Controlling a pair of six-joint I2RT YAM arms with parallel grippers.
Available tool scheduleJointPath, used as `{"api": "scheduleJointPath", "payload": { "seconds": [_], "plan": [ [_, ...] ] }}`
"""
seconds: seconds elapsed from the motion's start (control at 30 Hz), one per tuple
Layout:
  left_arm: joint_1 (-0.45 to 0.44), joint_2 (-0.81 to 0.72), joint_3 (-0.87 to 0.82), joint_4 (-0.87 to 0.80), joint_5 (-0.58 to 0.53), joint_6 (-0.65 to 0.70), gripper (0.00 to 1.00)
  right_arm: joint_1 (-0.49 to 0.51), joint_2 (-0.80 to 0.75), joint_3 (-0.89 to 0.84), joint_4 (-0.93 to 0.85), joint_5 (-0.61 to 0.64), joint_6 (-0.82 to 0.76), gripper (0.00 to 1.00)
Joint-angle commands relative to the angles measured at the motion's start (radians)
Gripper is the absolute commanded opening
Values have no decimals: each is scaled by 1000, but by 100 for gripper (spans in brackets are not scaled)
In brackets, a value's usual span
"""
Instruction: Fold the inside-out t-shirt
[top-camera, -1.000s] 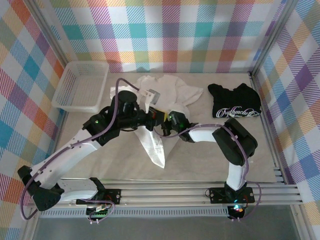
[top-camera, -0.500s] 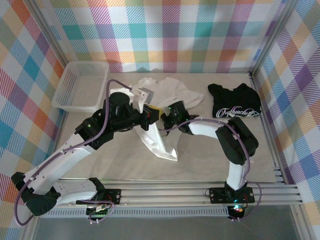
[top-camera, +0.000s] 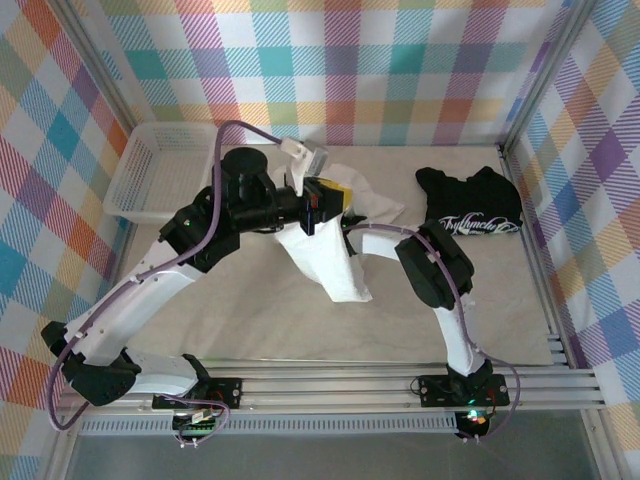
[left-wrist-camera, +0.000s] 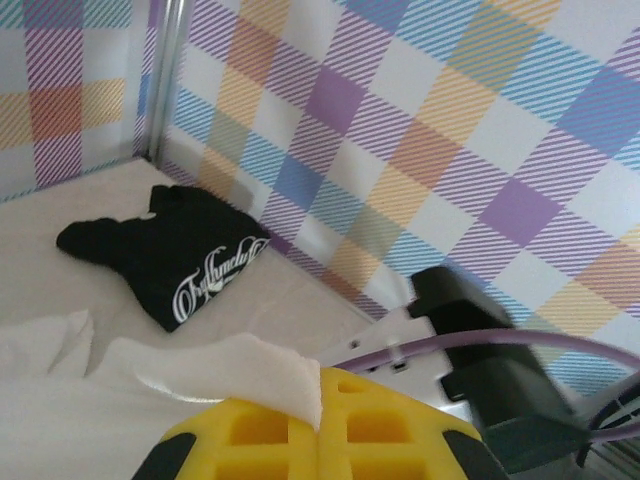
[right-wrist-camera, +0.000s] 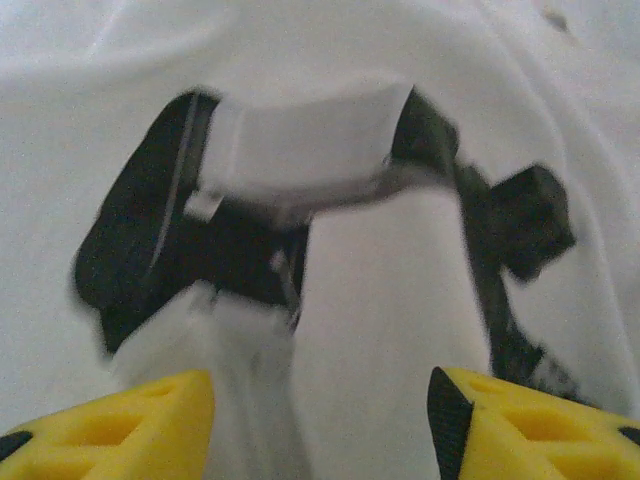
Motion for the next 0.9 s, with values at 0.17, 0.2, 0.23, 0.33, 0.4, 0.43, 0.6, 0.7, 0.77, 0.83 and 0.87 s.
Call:
{"api": "scheduleJointPath", "payload": {
  "seconds": [0.17,0.2,0.23,0.33,0.4,0.43,0.6,0.7,0.77,0.83,0.87],
  "plan": [
    [-15,-71,85,3,-6,84,0,-29,110,193,-223,36,27,80],
    [-15,-81,91,1,-25,93,0,-32,115,203,-237,31,32,80],
    [-15,-92,95,1,-41,100,0,-35,119,209,-249,24,35,80],
    [-14,-117,85,-1,-173,115,0,-38,119,203,-284,-8,40,75],
    [-14,-131,60,2,-295,115,0,-38,116,186,-315,-41,50,65],
    [-14,-135,49,3,-350,115,0,-38,116,179,-328,-58,53,59],
    [10,-163,6,19,-582,114,0,-45,138,170,-401,-128,38,27],
    [56,-183,-28,32,-683,107,0,-59,102,142,-391,-160,33,10],
    [107,-193,-60,36,-735,81,0,-65,37,101,-347,-198,27,1],
    [174,-195,-98,37,-761,45,0,-68,-45,60,-296,-238,14,0],
    [214,-192,-116,36,-762,24,0,-68,-90,35,-271,-262,5,0]
  ]
}}
